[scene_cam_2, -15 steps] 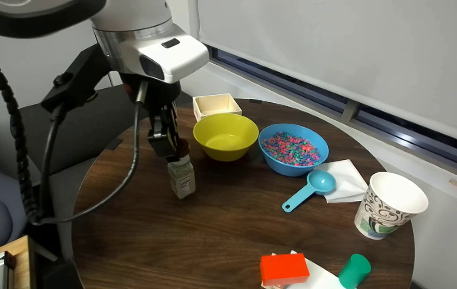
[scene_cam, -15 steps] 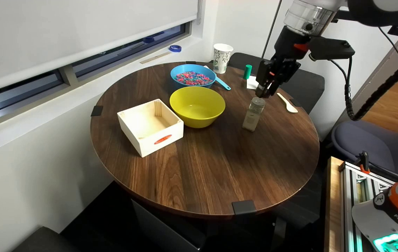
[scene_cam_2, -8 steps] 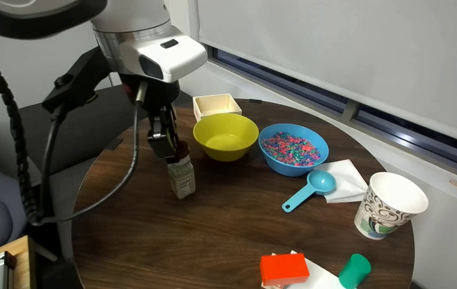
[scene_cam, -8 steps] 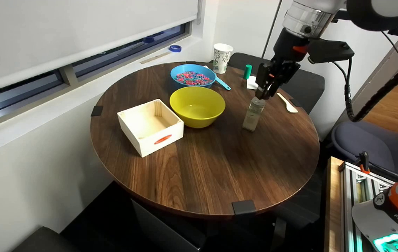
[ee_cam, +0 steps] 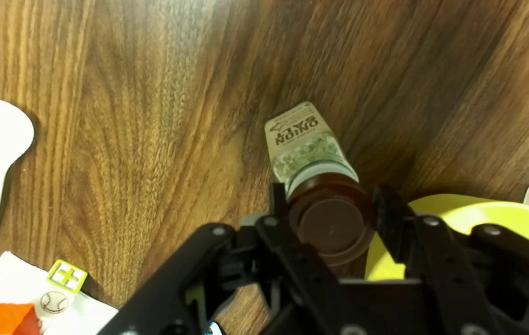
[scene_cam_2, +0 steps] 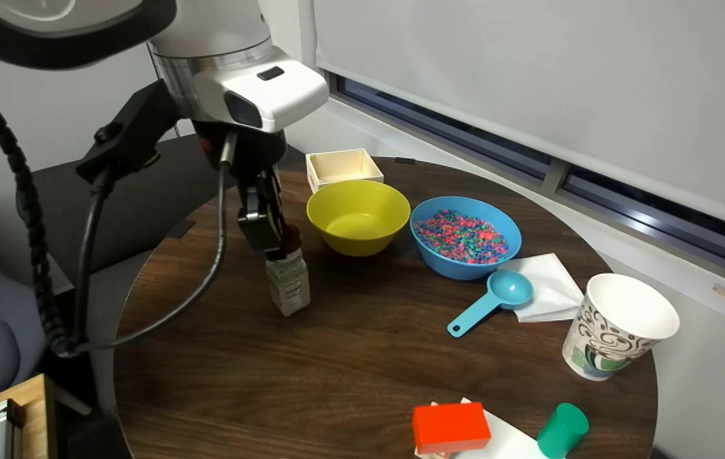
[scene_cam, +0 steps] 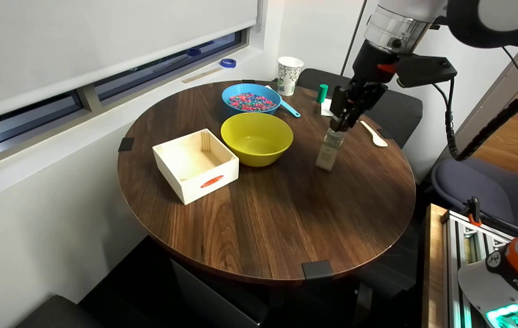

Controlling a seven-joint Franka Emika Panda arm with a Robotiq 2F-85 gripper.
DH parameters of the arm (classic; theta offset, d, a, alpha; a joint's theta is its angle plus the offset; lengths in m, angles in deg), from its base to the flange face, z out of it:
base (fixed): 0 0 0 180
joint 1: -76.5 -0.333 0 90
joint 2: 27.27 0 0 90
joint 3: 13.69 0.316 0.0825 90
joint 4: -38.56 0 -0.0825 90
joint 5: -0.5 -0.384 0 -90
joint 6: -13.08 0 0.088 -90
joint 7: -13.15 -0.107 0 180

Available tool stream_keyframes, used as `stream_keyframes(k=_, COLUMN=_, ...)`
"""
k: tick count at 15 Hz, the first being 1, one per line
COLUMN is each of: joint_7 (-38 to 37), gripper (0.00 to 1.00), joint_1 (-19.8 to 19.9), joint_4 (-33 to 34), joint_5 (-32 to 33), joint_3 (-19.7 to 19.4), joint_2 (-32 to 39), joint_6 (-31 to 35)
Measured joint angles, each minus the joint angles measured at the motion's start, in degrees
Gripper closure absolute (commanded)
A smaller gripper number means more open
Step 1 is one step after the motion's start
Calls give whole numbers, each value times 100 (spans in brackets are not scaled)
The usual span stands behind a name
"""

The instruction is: Put the cap on the spice bottle

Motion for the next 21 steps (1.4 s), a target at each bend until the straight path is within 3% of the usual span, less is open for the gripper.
stream_keyframes(k=21, joint_7=-133, gripper=76, joint_1=-1, joint_4=-20, joint_5=86, joint_3=56, joint_2=190, joint_6=25)
